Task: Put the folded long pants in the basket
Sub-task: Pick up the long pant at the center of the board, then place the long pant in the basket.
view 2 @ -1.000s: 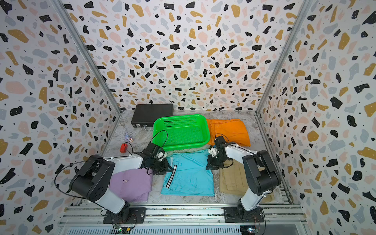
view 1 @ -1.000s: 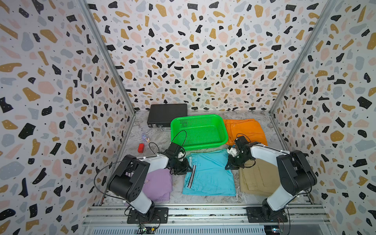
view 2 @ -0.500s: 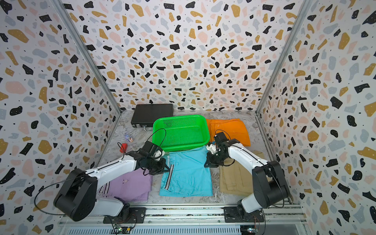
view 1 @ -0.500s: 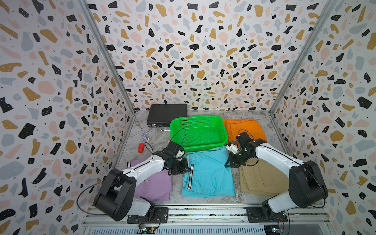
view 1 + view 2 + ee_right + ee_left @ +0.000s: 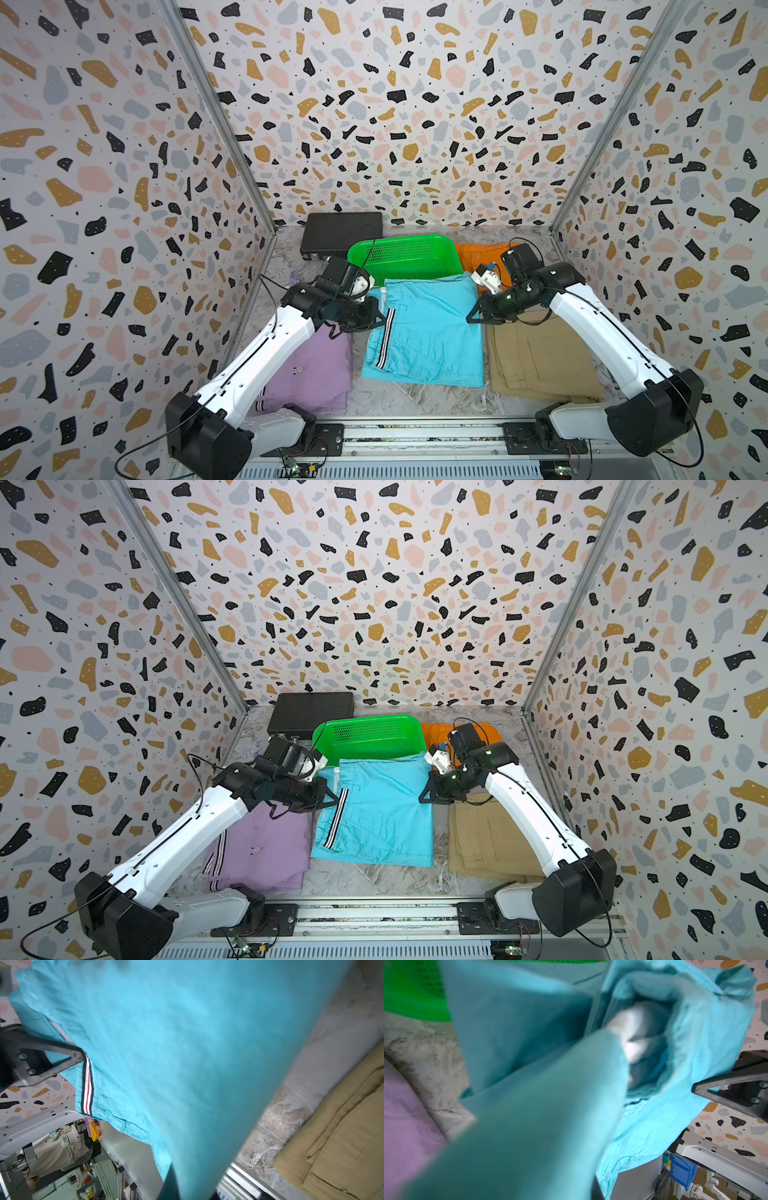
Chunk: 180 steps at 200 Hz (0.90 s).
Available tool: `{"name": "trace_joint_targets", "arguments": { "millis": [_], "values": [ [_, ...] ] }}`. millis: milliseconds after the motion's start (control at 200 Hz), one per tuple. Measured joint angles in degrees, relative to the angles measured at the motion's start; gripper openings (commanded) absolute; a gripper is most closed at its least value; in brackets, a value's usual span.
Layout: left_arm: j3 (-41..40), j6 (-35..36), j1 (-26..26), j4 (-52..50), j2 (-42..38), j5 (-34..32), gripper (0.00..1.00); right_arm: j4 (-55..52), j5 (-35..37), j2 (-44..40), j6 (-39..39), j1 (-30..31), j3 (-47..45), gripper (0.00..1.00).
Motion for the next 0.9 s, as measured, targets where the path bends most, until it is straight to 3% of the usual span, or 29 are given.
{"name": "trace_joint_targets", "arguments": {
  "millis": [175, 335, 761, 901],
  "values": [
    [9.81, 3.41, 6.21, -2.12, 6.45, 3.67, 0.0, -0.57, 1.18, 6.73, -0.28, -0.11, 11.72, 0.0],
    [18.25, 5.95, 11.61, -3.13, 15.91, 5.33, 0.0, 2.19, 2.91, 17.77, -0.57, -0.11, 21.33, 0.0],
    [38.4, 8.61, 16.7, -3.23, 42.25, 6.47, 0.0, 1.84, 6.82, 50.84, -0.72, -0.98, 55.21, 0.0],
    [43.39, 8.63, 17.42, -3.02, 49.18, 6.86, 0.0, 1.38, 6.95, 57.66, -0.7, -1.9, 62.4, 0.0]
  ]
}}
